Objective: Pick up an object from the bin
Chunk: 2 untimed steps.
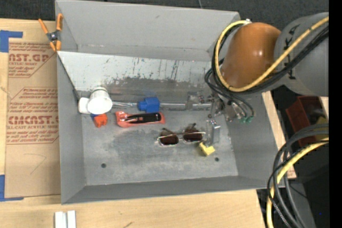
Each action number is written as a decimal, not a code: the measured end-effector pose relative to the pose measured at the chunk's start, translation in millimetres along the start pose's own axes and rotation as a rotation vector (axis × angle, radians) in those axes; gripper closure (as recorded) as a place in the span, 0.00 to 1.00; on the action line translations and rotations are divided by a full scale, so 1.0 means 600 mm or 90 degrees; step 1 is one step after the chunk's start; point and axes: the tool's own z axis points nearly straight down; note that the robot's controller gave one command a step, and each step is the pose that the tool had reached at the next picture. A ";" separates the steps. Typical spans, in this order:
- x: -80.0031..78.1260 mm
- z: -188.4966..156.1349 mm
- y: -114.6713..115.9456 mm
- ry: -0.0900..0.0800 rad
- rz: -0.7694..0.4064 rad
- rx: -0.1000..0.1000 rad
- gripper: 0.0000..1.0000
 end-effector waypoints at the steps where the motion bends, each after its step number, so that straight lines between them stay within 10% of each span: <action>1: 0.006 0.065 -0.004 0.005 -0.045 -0.002 0.00; 2: 0.003 0.094 0.001 -0.001 -0.150 0.000 1.00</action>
Offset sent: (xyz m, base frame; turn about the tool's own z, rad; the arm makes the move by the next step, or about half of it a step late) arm -0.0010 -0.0007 -0.0559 -0.2357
